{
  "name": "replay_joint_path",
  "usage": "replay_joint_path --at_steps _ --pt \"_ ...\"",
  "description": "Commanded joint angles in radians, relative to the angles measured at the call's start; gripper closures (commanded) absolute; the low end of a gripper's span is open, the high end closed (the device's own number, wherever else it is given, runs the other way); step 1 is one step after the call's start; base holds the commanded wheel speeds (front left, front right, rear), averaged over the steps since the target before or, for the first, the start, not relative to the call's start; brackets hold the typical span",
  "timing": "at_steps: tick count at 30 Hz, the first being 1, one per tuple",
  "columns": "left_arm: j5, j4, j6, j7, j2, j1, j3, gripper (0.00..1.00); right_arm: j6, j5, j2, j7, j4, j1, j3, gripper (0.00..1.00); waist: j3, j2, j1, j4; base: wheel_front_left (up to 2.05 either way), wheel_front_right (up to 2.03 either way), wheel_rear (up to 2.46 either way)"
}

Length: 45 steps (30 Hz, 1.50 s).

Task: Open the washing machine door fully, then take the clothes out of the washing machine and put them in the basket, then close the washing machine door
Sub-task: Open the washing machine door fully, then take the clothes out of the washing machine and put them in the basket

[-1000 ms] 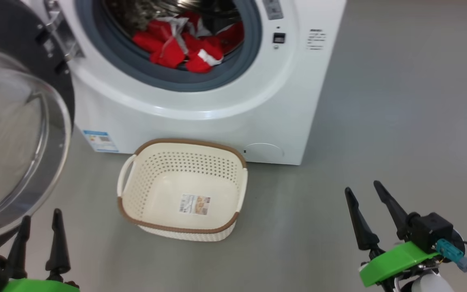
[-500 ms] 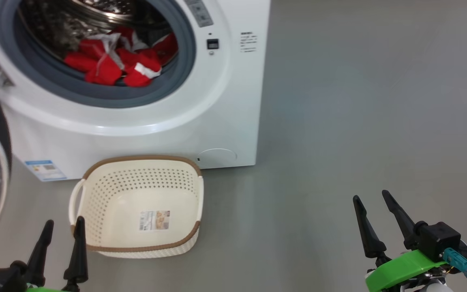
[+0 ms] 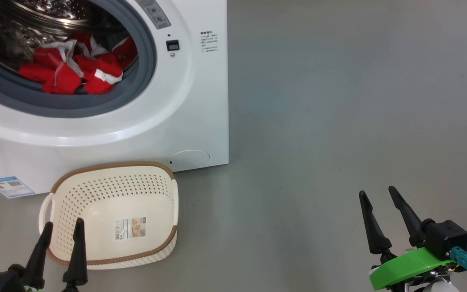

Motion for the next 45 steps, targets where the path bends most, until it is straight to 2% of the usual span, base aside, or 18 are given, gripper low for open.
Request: replay_joint_path --at_steps 1,33,45 --pt "-0.005 -0.024 -0.003 -0.005 0.028 -0.013 0.034 0.00 0.002 0.004 0.002 -0.012 -0.029 -0.001 0.019 0.00 0.003 0.0000 0.0000 -0.005 0.00 0.00 0.00" --pt "-0.009 -0.051 -0.003 -0.005 0.021 -0.005 0.031 0.00 0.002 -0.002 -0.007 -0.012 -0.037 0.005 0.011 0.00 -0.011 0.0000 0.0000 0.001 0.01 -0.01 0.00" --pt "-0.022 -0.060 -0.003 -0.005 0.029 -0.005 0.027 0.00 0.002 -0.004 -0.009 -0.012 -0.039 0.009 0.018 0.00 -0.009 0.0000 0.0000 0.003 0.74 -0.97 0.24"
